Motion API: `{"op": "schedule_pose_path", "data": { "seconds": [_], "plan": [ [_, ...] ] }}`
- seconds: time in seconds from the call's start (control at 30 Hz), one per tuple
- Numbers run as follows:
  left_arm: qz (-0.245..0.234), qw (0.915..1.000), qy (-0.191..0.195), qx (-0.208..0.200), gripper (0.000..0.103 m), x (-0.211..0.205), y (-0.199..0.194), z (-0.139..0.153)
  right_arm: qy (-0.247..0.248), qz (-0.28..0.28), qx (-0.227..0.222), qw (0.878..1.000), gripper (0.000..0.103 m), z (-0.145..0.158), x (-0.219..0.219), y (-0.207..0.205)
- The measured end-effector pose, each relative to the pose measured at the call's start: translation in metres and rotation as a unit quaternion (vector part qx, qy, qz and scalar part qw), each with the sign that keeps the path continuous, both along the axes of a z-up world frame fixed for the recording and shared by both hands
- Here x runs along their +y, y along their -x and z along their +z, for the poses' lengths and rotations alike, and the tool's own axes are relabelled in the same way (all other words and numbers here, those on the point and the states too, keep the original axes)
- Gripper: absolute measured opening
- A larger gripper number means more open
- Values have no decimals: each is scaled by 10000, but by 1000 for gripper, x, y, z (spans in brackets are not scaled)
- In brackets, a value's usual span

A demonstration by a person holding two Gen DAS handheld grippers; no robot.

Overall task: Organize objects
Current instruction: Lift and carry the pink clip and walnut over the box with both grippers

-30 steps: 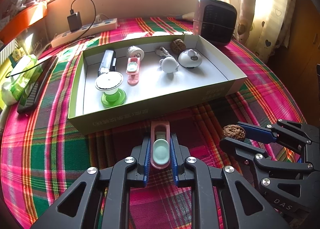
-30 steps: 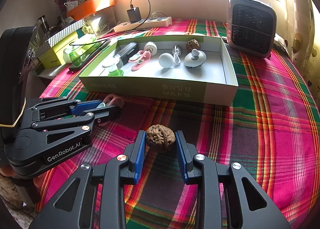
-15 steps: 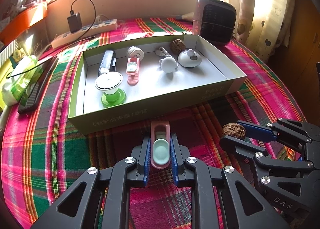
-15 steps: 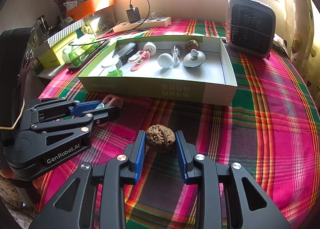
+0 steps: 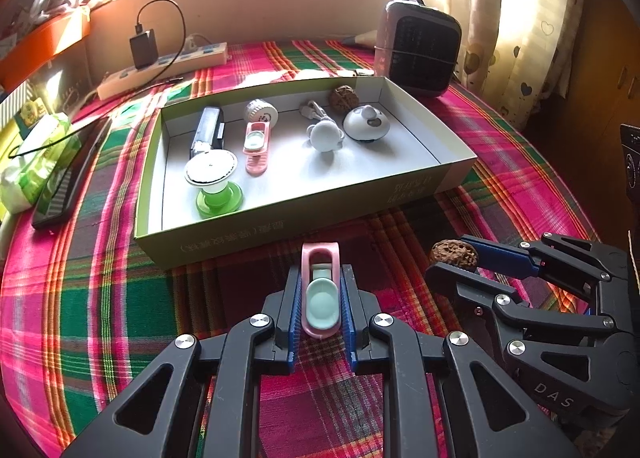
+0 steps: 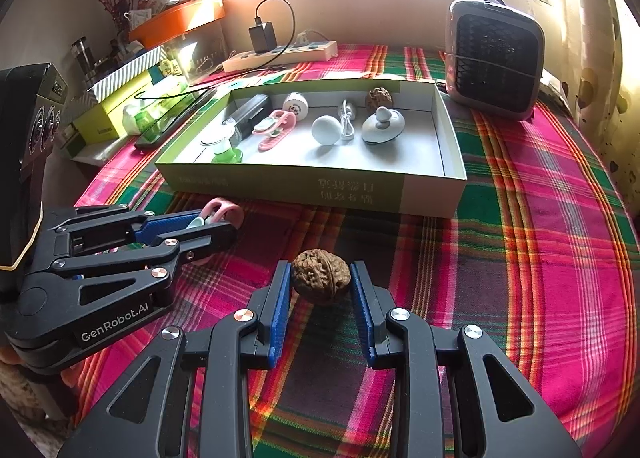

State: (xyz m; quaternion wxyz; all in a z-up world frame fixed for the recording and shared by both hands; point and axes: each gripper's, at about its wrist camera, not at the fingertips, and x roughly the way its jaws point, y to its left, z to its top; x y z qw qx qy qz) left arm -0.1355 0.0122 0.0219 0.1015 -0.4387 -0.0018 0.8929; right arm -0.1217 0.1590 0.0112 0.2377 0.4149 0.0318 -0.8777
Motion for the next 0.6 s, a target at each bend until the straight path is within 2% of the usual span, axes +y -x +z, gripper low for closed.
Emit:
{"op": "schedule_pose_path", "data": {
  "seconds": [0.6],
  "plan": [
    [-5, 9997, 1, 228, 16, -2, -5, 19, 50, -74, 265, 9996, 31, 20, -2, 2]
  ]
}}
